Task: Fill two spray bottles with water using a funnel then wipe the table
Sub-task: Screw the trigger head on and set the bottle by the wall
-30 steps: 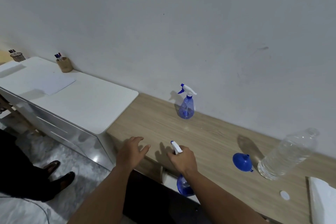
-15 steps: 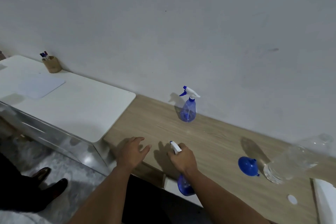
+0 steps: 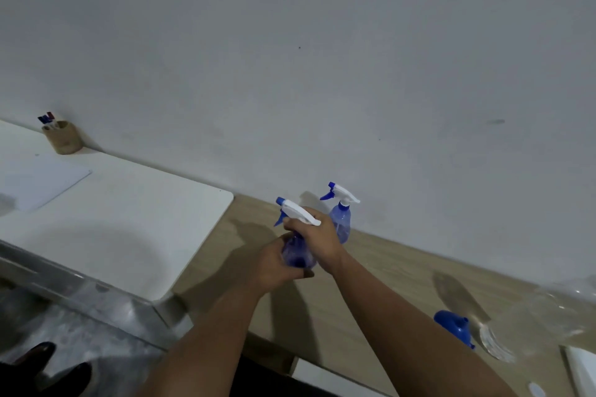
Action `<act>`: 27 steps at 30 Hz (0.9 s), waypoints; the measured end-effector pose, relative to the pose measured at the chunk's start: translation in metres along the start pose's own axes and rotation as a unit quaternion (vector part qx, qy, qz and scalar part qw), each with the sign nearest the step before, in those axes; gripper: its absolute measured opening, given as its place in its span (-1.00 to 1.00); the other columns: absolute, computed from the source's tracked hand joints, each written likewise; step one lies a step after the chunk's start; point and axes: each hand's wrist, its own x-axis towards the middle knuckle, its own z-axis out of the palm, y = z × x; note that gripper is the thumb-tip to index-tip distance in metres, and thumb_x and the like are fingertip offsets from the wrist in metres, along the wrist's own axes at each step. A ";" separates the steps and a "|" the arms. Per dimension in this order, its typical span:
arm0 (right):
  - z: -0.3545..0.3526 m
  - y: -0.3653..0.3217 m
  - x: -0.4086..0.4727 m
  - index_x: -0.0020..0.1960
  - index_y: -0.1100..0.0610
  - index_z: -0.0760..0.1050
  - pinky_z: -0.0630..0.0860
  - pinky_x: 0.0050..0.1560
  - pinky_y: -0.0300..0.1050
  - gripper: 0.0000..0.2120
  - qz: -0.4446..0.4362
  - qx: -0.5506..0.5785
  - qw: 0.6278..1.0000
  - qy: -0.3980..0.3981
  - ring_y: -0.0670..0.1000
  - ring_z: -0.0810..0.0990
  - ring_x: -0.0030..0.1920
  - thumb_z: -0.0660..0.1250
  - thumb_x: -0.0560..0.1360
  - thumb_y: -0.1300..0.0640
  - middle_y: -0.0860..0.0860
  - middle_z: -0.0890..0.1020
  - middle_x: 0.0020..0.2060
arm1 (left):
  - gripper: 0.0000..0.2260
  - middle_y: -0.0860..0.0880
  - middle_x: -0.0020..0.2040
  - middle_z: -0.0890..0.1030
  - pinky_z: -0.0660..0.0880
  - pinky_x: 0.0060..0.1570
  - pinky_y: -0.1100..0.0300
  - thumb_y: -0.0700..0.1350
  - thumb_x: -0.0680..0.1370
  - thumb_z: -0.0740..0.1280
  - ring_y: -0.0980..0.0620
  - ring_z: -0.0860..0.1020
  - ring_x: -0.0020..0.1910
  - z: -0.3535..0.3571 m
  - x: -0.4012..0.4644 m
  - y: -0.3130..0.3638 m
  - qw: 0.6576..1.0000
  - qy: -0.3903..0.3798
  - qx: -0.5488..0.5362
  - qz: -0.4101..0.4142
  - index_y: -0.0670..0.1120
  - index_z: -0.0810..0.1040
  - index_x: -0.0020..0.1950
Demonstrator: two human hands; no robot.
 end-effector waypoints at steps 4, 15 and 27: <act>0.003 -0.016 0.027 0.06 0.06 0.67 0.59 -0.11 -0.24 -0.81 -0.052 -0.041 0.998 -0.001 -0.11 0.66 -0.15 0.57 0.49 0.22 -0.07 0.72 -0.16 | -0.28 0.26 0.14 0.62 0.53 0.15 0.25 0.24 0.19 0.64 0.20 0.60 0.12 -0.008 0.037 0.008 0.999 0.023 0.027 0.038 0.18 0.49 0.28; 0.001 0.017 0.097 0.00 0.03 0.62 0.56 -0.05 -0.23 -0.77 -0.021 -0.219 0.972 0.083 -0.09 0.68 -0.08 0.61 0.44 0.02 -0.09 0.72 -0.13 | -0.59 -0.03 0.14 0.59 0.52 0.07 0.32 -0.05 0.48 0.50 0.06 0.59 0.02 -0.020 0.117 0.003 0.998 0.032 0.057 0.022 -0.10 0.48 0.27; 0.012 0.098 0.159 0.07 0.07 0.57 0.58 -0.04 -0.18 -0.73 0.055 -0.185 0.976 0.100 -0.10 0.65 -0.09 0.59 0.45 0.21 -0.08 0.69 -0.11 | -0.77 -0.01 0.11 0.66 0.52 0.12 0.11 -0.09 0.55 0.36 -0.04 0.63 0.08 -0.001 0.179 -0.064 0.964 0.104 0.240 0.042 0.01 0.56 0.22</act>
